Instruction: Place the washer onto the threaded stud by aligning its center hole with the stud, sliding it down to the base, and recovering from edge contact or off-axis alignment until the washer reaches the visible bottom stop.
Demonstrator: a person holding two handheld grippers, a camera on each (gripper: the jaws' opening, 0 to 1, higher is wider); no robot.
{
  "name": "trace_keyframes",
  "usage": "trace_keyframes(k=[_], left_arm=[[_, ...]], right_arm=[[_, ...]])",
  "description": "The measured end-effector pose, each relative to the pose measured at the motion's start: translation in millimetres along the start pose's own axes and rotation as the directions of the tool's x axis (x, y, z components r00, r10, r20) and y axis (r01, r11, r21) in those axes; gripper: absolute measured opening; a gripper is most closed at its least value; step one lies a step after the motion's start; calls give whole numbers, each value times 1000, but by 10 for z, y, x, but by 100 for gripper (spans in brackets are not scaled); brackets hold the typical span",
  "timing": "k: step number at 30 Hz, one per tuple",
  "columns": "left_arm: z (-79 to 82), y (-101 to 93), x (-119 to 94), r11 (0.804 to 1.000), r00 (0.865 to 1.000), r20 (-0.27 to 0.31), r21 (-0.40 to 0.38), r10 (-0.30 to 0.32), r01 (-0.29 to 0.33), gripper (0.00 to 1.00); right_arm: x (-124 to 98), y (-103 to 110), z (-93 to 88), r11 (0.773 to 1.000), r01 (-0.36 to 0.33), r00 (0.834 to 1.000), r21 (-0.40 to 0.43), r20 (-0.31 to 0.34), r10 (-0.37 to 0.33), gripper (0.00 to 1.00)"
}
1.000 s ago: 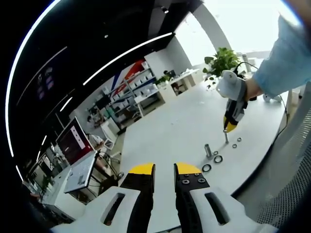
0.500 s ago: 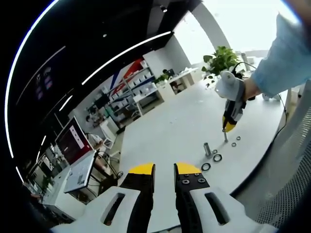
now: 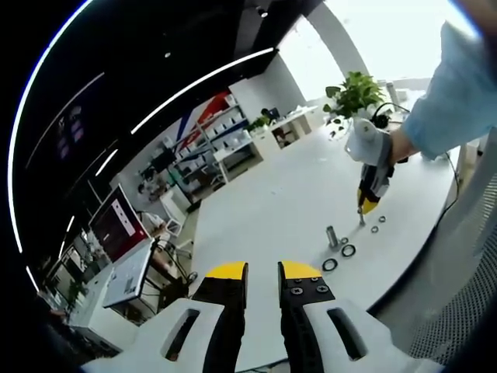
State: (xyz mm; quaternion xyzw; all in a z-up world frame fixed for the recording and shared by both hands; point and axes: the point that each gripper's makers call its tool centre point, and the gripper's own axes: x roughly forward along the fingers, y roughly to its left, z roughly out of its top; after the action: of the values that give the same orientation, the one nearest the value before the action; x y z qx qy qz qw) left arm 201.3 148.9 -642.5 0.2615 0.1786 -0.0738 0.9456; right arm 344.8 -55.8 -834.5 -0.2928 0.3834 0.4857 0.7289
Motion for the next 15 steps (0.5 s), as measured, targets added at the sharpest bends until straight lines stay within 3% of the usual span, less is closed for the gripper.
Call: trace_keyframes(k=[15], left_arm=[[-40, 7, 17, 1000, 1000, -23, 3, 7, -7, 13]], right_arm=[[173, 0, -117, 1000, -12, 1000, 7, -26, 12, 13]])
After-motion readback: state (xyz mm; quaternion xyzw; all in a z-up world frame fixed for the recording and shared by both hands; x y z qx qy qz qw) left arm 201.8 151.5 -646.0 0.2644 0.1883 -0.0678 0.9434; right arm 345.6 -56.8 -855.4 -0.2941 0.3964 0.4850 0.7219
